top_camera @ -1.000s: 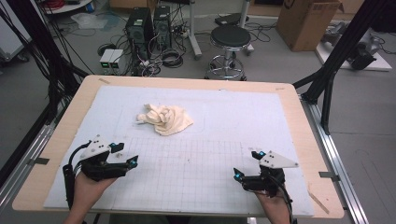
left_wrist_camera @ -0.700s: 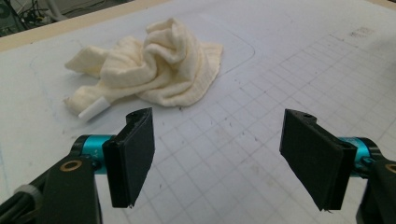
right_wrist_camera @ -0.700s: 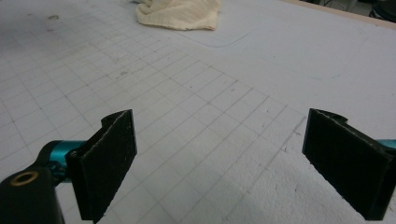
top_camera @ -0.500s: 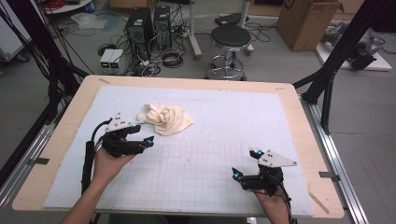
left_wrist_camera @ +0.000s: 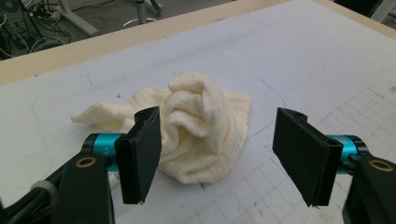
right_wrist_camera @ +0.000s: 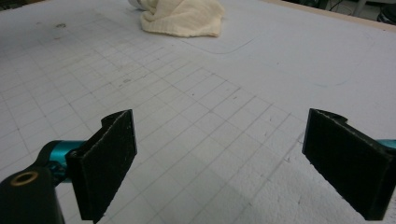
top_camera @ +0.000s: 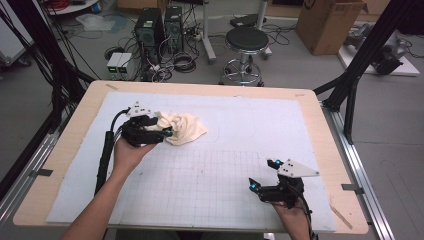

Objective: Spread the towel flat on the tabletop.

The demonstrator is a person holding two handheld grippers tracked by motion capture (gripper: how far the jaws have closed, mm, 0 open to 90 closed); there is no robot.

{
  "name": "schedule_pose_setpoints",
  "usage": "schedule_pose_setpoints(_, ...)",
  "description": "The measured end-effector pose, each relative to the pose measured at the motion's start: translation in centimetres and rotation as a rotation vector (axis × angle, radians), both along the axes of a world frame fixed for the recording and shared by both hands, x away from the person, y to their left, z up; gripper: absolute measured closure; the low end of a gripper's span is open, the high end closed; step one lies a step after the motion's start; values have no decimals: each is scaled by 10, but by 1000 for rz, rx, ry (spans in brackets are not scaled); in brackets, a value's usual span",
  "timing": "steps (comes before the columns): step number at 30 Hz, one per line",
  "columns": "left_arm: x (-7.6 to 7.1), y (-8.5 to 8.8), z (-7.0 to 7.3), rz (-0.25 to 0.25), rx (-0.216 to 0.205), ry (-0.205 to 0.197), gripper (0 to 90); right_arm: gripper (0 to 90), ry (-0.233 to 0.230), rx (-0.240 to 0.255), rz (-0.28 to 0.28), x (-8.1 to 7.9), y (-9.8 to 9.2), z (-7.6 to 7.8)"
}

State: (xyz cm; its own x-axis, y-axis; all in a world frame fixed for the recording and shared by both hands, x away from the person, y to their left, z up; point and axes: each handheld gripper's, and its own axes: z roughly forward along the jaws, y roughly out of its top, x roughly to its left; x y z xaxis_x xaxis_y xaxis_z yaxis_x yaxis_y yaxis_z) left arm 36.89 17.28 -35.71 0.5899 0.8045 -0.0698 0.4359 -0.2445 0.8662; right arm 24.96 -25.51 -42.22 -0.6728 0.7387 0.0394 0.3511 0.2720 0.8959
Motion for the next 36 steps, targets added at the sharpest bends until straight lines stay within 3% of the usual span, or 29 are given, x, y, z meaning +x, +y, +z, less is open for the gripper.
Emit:
schedule_pose_setpoints(5,12,-9,3,9,-4,-6,343,94,6,17,-8,1,-2,0)
schedule_pose_setpoints(8,20,-12,1,3,-23,13,351,94,3,17,-6,1,-2,0)
schedule_pose_setpoints(12,30,-15,-6,20,-21,29,360,94,5,23,-13,0,-3,1)
schedule_pose_setpoints(15,37,-16,-13,60,-28,46,355,94,4,29,-16,-1,-4,1)
schedule_pose_setpoints(17,45,-19,-24,79,-10,81,345,94,7,30,-16,-1,-5,1)
schedule_pose_setpoints(23,50,-30,-38,82,-6,98,353,94,6,24,-12,-2,-3,1)
schedule_pose_setpoints(31,55,-44,-57,104,77,108,426,94,6,13,-4,0,-3,-1)
schedule_pose_setpoints(32,57,-44,-60,115,100,118,447,94,14,14,-2,-1,-3,-1)
schedule_pose_setpoints(33,59,-43,-65,144,158,135,512,94,13,13,1,-1,-2,-1)
schedule_pose_setpoints(36,62,-41,-69,155,166,158,555,94,6,13,7,0,-2,-1)
